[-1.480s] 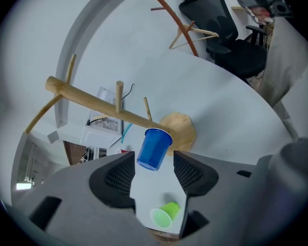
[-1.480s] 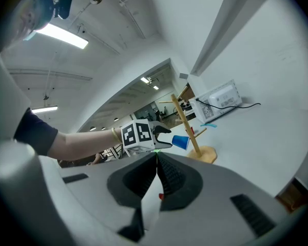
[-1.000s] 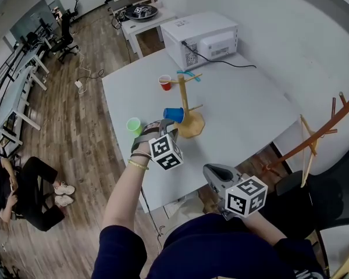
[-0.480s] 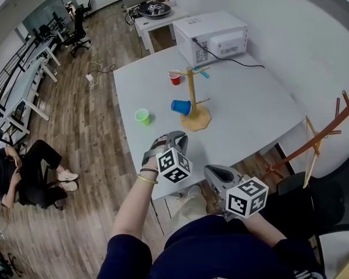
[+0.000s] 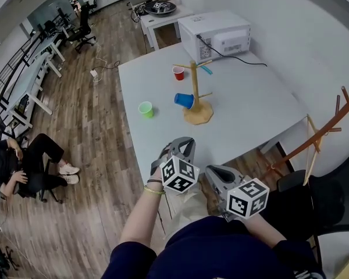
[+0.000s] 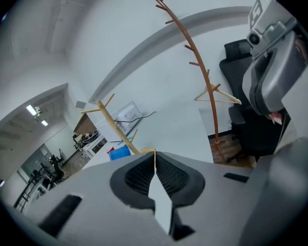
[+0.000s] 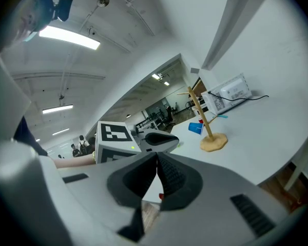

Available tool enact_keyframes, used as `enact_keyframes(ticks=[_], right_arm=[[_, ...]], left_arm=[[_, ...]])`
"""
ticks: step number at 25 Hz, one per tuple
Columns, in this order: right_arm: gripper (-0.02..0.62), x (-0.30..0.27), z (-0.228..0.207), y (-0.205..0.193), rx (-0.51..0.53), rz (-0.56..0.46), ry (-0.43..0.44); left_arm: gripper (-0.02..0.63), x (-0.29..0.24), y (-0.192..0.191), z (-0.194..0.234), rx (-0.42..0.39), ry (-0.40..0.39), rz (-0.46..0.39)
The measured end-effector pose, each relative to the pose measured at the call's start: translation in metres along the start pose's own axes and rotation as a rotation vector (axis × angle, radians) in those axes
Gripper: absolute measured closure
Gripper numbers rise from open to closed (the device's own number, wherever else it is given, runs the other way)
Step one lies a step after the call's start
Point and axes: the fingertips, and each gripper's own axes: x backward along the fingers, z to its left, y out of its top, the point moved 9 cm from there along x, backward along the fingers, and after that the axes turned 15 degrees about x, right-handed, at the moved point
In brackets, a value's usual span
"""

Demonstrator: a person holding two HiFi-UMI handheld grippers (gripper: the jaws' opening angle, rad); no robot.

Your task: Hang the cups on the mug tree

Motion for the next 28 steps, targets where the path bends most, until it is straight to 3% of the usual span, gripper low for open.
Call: enact_keyframes(ticks=[9,28], right_arm=[[0.566,0.016,0.018,-0.012,0.016,0.005,0.0],[0.566,0.045,0.04,-0.032,0.059,0.018,0.003]], left_arm=[[0.586,0.04,-0.01,-0.025,0.22,0.007,-0.094],[0.586,0.096,-0.026,-0.083,0.39,0.019,-0.189]])
